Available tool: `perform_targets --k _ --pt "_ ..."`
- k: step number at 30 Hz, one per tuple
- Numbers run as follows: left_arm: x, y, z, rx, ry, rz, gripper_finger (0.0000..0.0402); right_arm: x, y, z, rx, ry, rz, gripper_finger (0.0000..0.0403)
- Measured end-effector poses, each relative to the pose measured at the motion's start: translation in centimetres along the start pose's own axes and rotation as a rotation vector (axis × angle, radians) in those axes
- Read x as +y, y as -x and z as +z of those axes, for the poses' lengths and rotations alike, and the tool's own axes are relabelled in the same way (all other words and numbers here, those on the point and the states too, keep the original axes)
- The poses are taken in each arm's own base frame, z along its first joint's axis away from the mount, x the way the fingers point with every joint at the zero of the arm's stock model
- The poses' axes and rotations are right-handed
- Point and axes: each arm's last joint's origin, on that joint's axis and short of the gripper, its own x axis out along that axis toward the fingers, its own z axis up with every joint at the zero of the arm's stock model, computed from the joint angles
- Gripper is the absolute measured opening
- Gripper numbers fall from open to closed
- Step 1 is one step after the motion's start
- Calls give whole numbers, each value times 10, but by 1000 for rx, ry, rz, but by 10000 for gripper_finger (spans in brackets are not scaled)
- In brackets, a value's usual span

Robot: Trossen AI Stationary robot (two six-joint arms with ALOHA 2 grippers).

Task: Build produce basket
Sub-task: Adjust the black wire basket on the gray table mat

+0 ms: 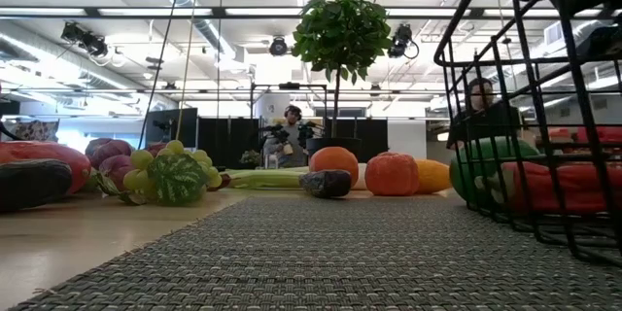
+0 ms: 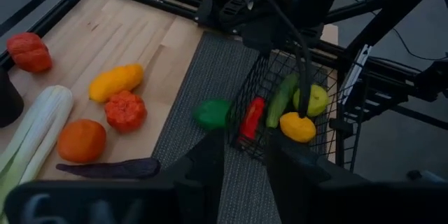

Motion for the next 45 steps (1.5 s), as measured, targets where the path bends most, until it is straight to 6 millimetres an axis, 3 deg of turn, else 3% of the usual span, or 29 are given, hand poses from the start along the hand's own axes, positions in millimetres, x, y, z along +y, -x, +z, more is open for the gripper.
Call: perform_targets --k 16,23,33,45 --pt "0 0 0 0 31 2 107 -7 1 4 7 228 -2 24" --pt "0 0 0 0 55 2 107 -11 2 8 2 210 3 23" --pt "0 0 0 0 82 2 107 -12 2 9 -5 111 -7 72" --pt "0 0 0 0 80 2 107 -9 2 7 15 -2 31 77"
